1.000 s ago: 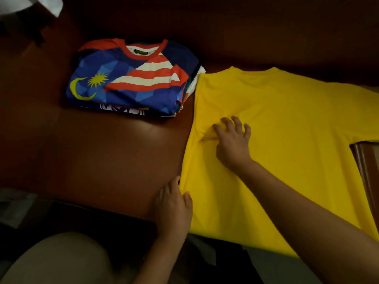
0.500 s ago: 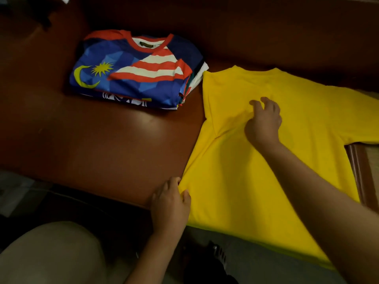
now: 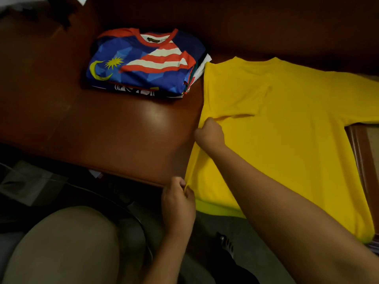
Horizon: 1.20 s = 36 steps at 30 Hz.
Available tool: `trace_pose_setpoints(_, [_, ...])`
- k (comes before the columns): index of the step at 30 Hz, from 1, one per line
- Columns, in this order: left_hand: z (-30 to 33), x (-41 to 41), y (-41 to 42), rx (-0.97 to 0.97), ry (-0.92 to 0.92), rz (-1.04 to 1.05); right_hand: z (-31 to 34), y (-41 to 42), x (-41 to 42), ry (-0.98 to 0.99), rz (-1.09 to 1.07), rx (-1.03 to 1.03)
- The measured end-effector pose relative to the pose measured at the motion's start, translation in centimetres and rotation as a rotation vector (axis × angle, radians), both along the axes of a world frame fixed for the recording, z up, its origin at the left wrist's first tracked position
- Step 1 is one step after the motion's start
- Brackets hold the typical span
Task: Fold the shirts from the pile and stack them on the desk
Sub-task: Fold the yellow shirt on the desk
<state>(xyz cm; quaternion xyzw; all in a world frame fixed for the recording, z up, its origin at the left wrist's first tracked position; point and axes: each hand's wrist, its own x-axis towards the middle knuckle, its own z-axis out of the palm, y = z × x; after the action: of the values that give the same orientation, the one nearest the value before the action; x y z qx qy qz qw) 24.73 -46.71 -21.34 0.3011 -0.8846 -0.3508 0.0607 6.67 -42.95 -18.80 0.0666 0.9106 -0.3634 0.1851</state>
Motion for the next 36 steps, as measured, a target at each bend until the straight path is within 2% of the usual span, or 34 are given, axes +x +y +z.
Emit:
trace_pose_setpoints(3, [0.0,0.8,0.4,0.115,0.075,-0.04,1.1,0.4,-0.3,-0.033,-0.142,-0.155])
trace_pose_setpoints(6, [-0.7,2.1,1.4,0.173,-0.013,-0.146,2.0,1.5,-0.5,-0.109,-0.268,-0.325])
trace_pose_setpoints(10, [-0.9,3.5,3.3,0.174,-0.087,-0.277,2.6,4.2,-0.6,-0.107,-0.266,-0.444])
trace_pose_setpoints(15, [-0.3,4.1,2.7,0.25,-0.247,-0.628,0.8,8.6,1.7,0.05,-0.281,-0.19])
trace_pose_setpoints(20, [0.5,-0.1,-2.0,0.072,-0.117,-0.705,-2.7,12.1,11.3,0.159,-0.307,-0.227])
trace_pose_setpoints(25, [0.8,-7.9,-3.2,-0.2,0.029,-0.909,-6.5,11.5,22.2,-0.071,-0.394,-0.398])
trace_pose_setpoints(30, [1.3,-15.2,-2.2,-0.517,-0.009,-1.084,-9.9,10.3,22.5,-0.107,-0.373,-0.345])
trace_pose_setpoints(36, [1.1,-19.4,0.6,-0.554,-0.209,-1.044,-10.7,10.4,23.0,-0.108,-0.345,-0.438])
